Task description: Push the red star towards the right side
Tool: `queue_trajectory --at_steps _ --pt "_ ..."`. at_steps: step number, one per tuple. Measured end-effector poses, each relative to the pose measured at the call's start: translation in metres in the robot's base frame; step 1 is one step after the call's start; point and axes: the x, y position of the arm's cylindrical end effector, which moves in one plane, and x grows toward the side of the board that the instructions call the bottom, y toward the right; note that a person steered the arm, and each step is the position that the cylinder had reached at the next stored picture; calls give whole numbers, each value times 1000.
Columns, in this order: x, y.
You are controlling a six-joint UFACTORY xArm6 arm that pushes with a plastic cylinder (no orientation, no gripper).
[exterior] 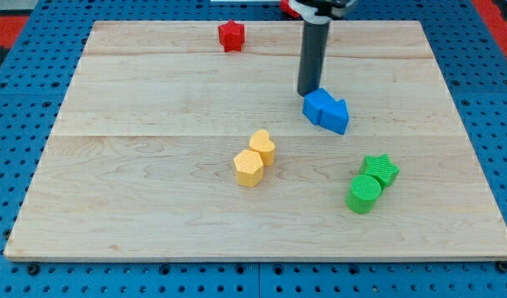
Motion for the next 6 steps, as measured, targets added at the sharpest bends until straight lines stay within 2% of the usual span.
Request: queue_trajectory --at_steps 1,2,4,5,6 --pt "-35 -23" --pt "-79 -83" --pt "-92 -158" --pt "-124 -149" --pt "-145 -74"
